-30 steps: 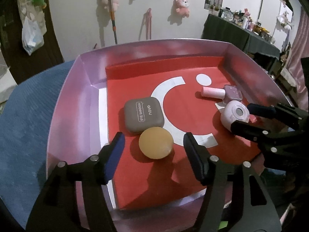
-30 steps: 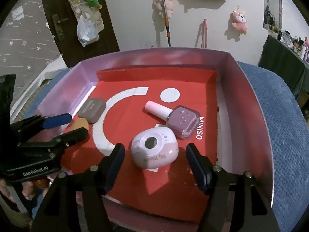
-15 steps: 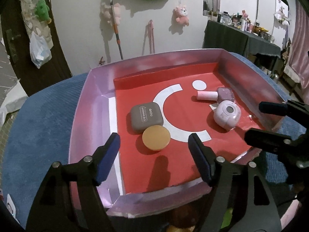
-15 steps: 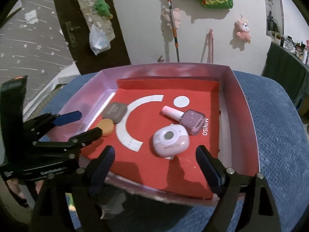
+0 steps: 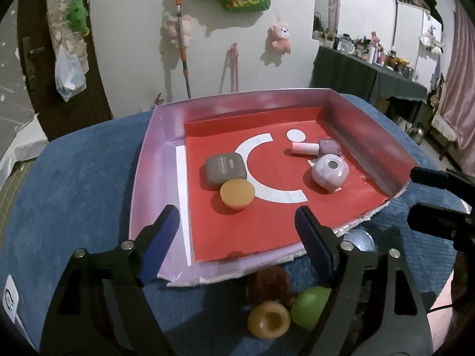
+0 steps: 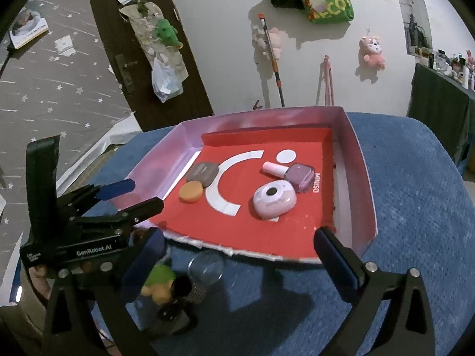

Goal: Organize rigid objects
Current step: 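Open both grippers and withdraw them toward the remaining items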

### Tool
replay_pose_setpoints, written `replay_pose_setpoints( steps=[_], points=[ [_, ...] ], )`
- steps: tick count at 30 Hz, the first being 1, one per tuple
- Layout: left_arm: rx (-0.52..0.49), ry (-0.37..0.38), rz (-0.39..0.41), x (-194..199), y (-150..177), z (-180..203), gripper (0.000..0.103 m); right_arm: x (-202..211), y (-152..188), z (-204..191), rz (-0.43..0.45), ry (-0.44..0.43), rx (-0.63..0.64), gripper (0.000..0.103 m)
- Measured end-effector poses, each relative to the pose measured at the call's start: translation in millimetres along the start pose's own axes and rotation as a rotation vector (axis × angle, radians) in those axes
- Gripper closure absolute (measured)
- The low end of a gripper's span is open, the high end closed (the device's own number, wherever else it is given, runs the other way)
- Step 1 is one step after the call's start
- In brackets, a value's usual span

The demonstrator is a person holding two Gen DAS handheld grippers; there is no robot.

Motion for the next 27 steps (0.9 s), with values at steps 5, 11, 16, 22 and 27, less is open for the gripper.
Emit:
replay_pose_setpoints(
  steps=[5,11,16,22,27],
  points=[
    [0.045,0.039,-0.039,5.6,13.1,-5.5,0.022,9.7,12.7,-6.8,0.008,-0.019,-0.008,0.0],
    [0.071,-0.003,-0.043,15.7,29.4,-9.1,0.022,16.9,32.4,-17.4,0.005,0.029,0.018,0.0],
    [0.112,0.027,-0.058,21.3,45.5,-13.7,0.014,17.5,51.6,-29.3,-0.013,0.059,0.052,0.0],
    [0.132,0.034,-0.065,28.5,58.8,-14.9,0.011,16.0,70.8,-38.3,-0.031,0.074,0.066,0.0],
    [0.122,0.026,-0.068,32.3,70.1,-11.3,0.005,15.2,81.9,-41.4,-0.03,0.095,0.069,0.0]
  ],
)
Point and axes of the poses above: each gripper's, at about its wrist camera, not at the fingertips, and x roughly against the way its jaws point, z to its right, y to its underside, the point moved 2 cm from there along -x, roughly the way its jaws point, and after that the axes turned 13 degrees about -y, right-handed, at the moved point
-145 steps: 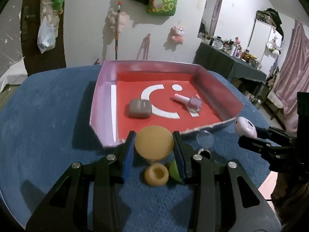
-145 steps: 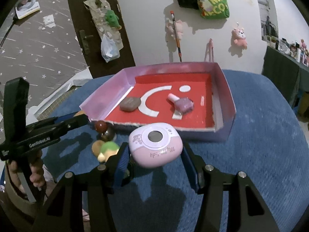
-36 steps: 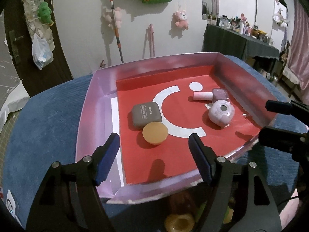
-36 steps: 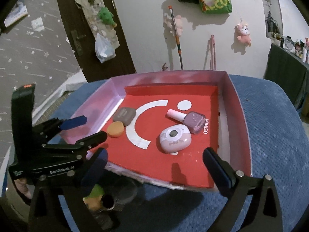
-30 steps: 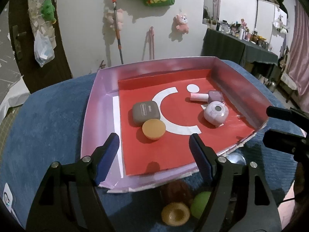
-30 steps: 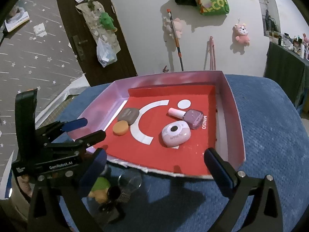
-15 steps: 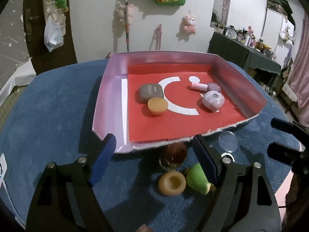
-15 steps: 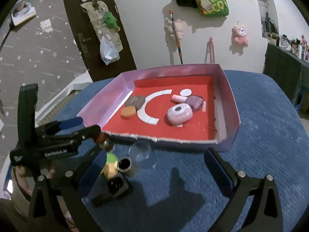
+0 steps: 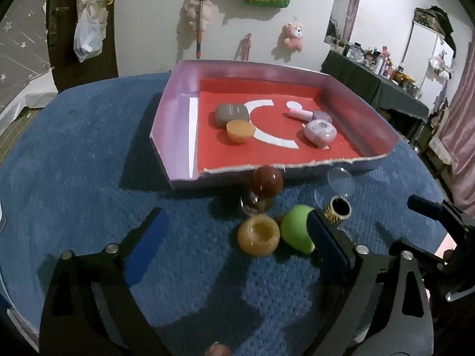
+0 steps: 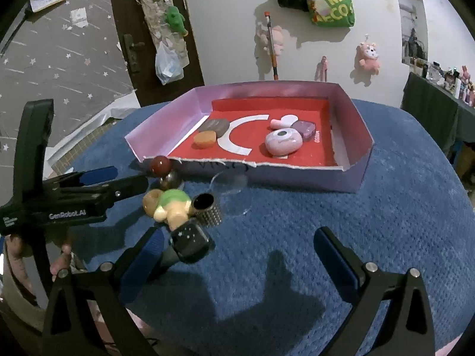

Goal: Organize rigid objects
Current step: 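Open both grippers and withdraw them toward the remaining items, then reach the left gripper to the amber ring while the right gripper reaches the black star-printed item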

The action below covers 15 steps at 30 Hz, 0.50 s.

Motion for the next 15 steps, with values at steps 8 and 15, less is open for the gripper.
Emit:
replay_pose_setpoints(
  steps=[8,15],
  points=[
    [0.015,-0.035,-0.016,2.6,20.3,-10.7,0.005,-14.9,19.5,-15.6,-0.054,-0.038,0.012,0.0],
    [0.03,-0.063,-0.039,-0.8,31.4,-22.0,0.005,-35.7,23.2,-36.4,-0.079,-0.07,0.05,0.0]
  ],
)
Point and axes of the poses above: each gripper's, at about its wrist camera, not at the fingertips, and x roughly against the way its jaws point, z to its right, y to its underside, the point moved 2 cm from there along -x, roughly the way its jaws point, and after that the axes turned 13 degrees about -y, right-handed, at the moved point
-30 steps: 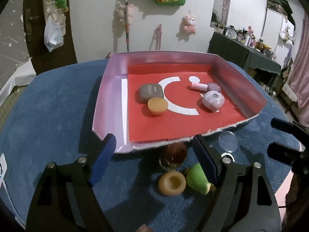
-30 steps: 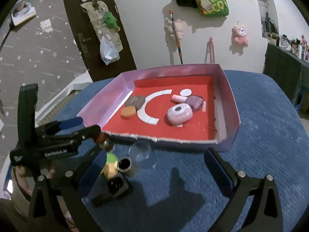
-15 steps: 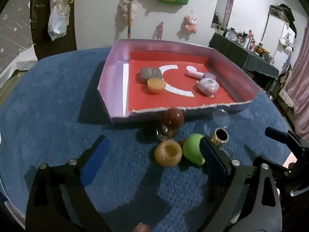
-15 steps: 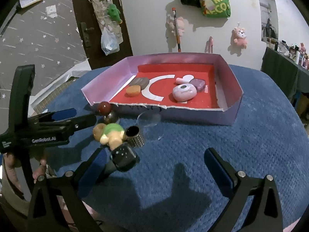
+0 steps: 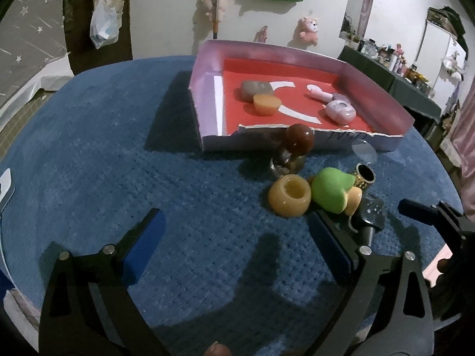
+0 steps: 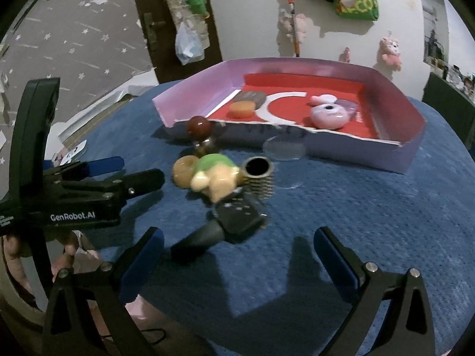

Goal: Organize rigid objects
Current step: 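Reach the left gripper to the amber ring while the right gripper reaches the black star-printed item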

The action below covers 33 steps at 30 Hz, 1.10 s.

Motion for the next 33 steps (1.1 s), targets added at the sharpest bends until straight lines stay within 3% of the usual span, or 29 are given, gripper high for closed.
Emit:
replay_pose_setpoints(
  steps=[7,12,18,21,26,33],
  points=[
    [-0.002,-0.013,0.007,-0.5,2.6,-1.9,0.005,-16.4,5.1,-1.5,-0.026,0.056,0.038,0.0],
    [-0.012,-0.001,0.006,-1.5,3.4,3.7,0.005,-5.8,8.8,6.8,-0.01,0.093,0.043,0.0],
    [-0.033,0.017,-0.001,-5.0,2.9,13.4,0.005,22.9,21.2,32.6,0.057,0.285,0.018,0.0],
    [-0.025,0.0,-0.008,-8.4,2.5,16.3,0.005,27.8,21.1,40.6,0.078,0.235,-0.025,0.0],
    [-0.026,-0.014,-0.014,-12.8,2.5,18.6,0.005,21.2,14.4,32.3,0.088,0.195,0.017,0.001],
    [-0.039,-0.029,-0.016,-18.9,2.2,21.4,0.005,4.6,4.6,30.5,0.07,0.16,0.017,0.008]
  ],
)
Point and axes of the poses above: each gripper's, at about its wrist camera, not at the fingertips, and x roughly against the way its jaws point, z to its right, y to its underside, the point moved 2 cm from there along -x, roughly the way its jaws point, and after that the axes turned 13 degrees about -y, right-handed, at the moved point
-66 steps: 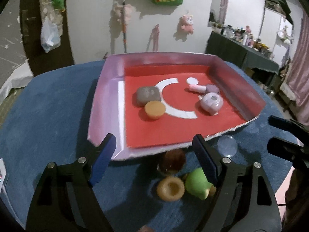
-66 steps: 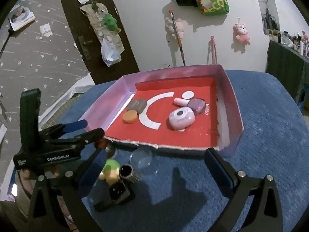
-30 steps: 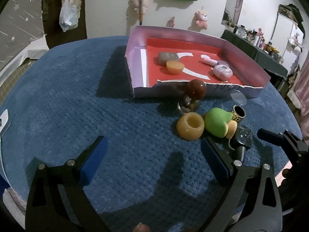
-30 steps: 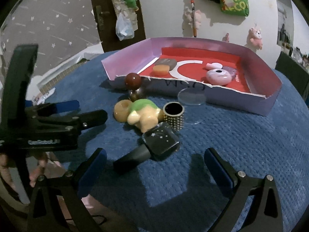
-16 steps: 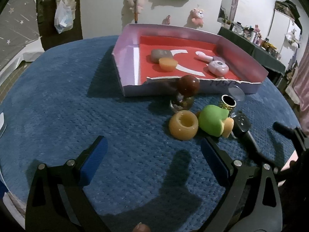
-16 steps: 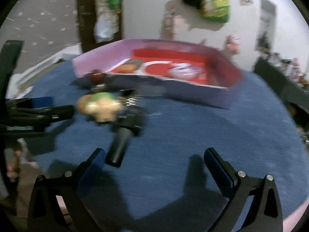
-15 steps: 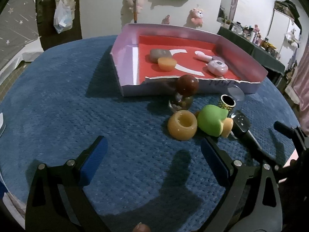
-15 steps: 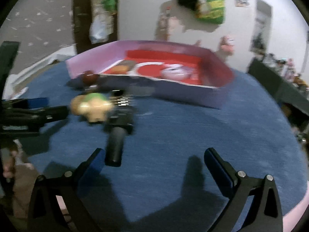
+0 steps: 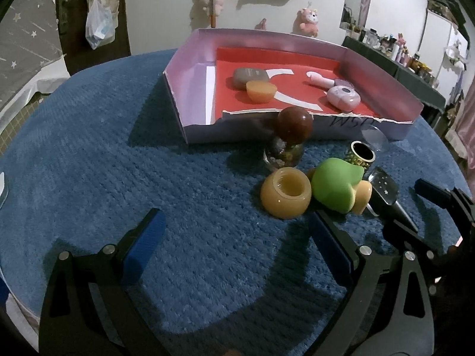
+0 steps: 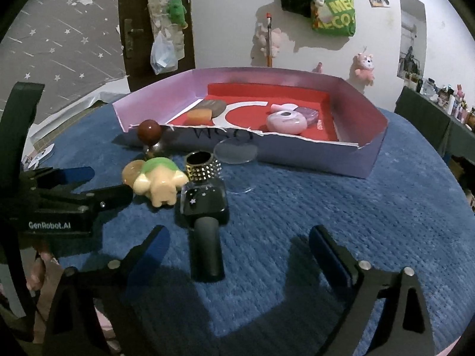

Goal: Organize rigid objects
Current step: 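Reach the left gripper to the amber ring while the right gripper reaches the black star-printed item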

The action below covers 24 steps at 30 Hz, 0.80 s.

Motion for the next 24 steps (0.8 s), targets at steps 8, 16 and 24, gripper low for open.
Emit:
replay_pose_setpoints(
  steps=[8,16,24],
  points=[
    [-0.031,0.0,0.025,-3.6,-3.6,8.6,0.005,-9.6,-7.5,1.6,-0.011,-0.031,-0.013,0.016],
    [-0.021,0.003,0.047,-8.3,-7.8,11.0,0.01,-16.5,-11.2,-6.5,-0.015,-0.036,0.019,0.036],
    [-0.066,0.019,0.087,-2.6,-8.6,26.2,0.053,-15.7,-9.0,-13.8,-0.012,-0.041,0.062,0.065]
  ],
)
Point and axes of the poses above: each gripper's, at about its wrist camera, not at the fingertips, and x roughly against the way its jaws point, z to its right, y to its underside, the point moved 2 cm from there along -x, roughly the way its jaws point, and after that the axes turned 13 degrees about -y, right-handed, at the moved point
